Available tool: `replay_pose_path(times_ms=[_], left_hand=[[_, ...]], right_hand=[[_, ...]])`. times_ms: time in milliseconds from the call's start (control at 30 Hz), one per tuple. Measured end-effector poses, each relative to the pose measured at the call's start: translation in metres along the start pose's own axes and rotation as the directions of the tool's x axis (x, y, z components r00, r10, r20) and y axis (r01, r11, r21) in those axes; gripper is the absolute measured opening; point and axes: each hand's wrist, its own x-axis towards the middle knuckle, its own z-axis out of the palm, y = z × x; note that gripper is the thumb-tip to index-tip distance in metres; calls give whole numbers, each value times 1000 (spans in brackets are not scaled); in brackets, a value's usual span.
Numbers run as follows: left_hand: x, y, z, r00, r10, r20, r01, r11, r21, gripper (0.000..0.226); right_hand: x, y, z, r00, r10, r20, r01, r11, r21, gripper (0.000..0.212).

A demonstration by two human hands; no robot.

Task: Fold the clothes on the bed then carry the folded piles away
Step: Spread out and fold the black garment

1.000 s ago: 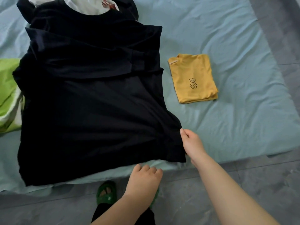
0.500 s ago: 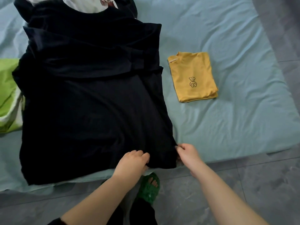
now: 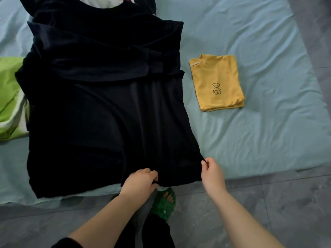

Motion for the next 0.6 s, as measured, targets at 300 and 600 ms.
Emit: replay_pose_path(times_ms=[300,600], left_hand=[[-64,-41,-22,931,-125,-344,58,978,-201,29],[-124,-181,-48,371,-915,-160,699,389,-601,67]], right_hand=[[-75,-79,46,839,-541,49,528,791,-310,23],[-135,-145,147,595,-652,470,802,442,-401,43]])
